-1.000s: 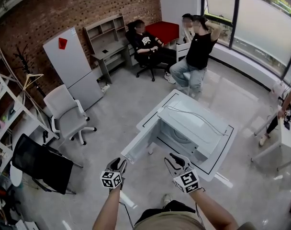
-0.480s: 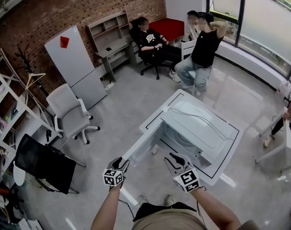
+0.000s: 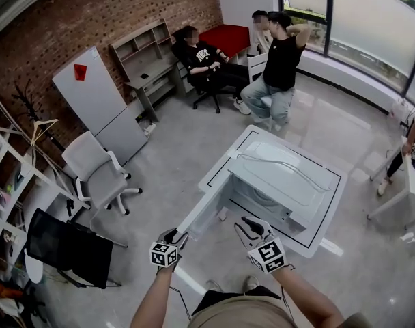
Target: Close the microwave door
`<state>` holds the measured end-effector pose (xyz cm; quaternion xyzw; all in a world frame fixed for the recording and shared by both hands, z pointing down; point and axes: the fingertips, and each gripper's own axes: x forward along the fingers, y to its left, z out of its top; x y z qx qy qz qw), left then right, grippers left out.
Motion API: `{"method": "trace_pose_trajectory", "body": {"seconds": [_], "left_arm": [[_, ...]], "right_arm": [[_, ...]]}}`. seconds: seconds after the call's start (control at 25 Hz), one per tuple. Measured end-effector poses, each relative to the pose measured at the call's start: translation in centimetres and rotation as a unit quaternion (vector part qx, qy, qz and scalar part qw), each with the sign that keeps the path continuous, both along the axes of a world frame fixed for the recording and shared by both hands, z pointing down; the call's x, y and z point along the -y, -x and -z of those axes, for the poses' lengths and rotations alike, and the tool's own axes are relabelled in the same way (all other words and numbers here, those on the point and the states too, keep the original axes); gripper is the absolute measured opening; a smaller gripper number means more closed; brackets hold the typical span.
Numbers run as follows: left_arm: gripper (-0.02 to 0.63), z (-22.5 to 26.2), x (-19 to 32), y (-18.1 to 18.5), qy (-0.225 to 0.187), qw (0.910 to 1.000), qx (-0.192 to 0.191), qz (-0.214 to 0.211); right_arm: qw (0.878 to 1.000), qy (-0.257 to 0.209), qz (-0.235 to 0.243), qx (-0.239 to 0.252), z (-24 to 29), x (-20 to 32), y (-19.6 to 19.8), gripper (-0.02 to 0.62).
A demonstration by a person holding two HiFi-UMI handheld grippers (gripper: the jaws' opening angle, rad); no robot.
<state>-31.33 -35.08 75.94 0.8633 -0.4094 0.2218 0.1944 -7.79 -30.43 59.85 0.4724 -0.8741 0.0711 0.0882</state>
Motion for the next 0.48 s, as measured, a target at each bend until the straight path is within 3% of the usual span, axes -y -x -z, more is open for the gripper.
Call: {"method": "trace_pose_trajectory", "body": {"seconds": [0.48], "left_arm": [[0.196, 0.1, -2.9, -1.9, 0.009, 0.9980, -0.037, -0.051]], "right_arm": [[0.999, 0.009, -0.032, 0.011, -0.3, -0.6, -1.7, 0.104]]}}
